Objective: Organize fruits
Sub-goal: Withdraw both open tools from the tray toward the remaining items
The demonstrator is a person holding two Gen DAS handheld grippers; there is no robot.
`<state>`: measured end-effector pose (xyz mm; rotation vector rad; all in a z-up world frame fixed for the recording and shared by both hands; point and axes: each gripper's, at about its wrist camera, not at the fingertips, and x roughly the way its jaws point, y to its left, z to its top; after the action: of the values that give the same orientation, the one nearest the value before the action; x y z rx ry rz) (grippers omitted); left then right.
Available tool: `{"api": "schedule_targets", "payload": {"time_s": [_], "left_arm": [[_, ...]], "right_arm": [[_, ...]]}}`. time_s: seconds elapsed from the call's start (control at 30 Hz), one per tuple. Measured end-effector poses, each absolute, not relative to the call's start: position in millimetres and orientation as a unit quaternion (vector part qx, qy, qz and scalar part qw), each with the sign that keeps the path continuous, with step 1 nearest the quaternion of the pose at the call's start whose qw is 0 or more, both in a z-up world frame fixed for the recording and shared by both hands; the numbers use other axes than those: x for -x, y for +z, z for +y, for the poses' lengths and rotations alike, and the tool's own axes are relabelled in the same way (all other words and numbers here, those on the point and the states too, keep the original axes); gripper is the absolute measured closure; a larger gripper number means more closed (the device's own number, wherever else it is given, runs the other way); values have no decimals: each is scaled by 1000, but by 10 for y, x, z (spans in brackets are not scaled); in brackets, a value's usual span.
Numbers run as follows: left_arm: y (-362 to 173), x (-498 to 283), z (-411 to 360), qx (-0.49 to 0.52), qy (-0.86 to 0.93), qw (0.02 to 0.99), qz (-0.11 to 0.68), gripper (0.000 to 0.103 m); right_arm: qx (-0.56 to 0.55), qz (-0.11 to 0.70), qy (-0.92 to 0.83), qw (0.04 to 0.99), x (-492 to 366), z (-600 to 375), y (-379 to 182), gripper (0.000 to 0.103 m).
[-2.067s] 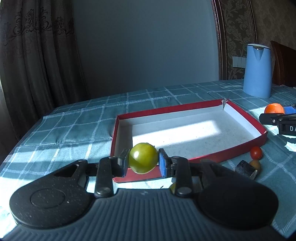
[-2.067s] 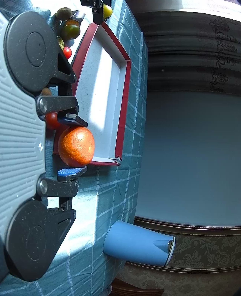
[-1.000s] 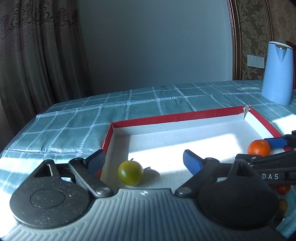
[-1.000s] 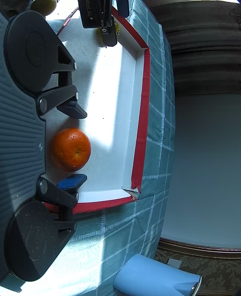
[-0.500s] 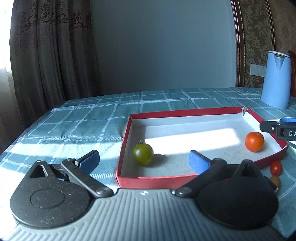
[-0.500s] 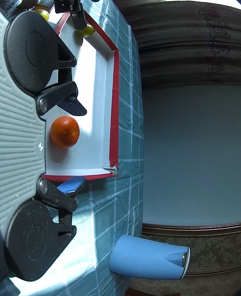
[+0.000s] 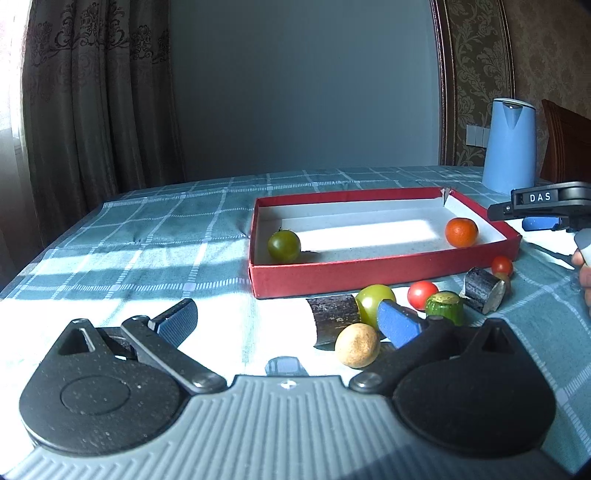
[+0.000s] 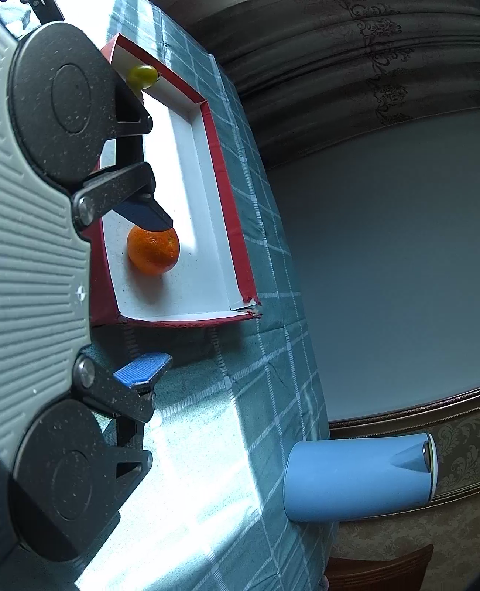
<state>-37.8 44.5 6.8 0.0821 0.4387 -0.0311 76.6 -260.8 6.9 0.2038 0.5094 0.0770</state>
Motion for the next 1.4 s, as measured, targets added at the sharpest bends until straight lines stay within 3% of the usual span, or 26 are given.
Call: {"api": "schedule_targets", "payload": {"time_s": [0.13, 0.5, 0.77, 0.87, 1.4], "left_arm": [[30, 328, 354, -64, -17, 969, 238, 9], [-57, 244, 159, -116, -24, 957, 266, 11], [-80, 197, 167, -112, -35, 953, 278, 29], [-77, 179, 188, -103, -45, 953, 281, 47], [-51, 239, 266, -82, -43, 960, 265, 46]], "right_arm": [[-95, 260, 41, 960, -788, -2586, 48, 30], [-81, 259, 43, 962, -771, -2536, 53, 27], [-77, 263, 43, 961, -775, -2523, 46, 27], [-72, 264, 43, 961, -774, -2515, 45, 27], [-80, 269, 49, 959, -355, -2816, -14, 27]]}}
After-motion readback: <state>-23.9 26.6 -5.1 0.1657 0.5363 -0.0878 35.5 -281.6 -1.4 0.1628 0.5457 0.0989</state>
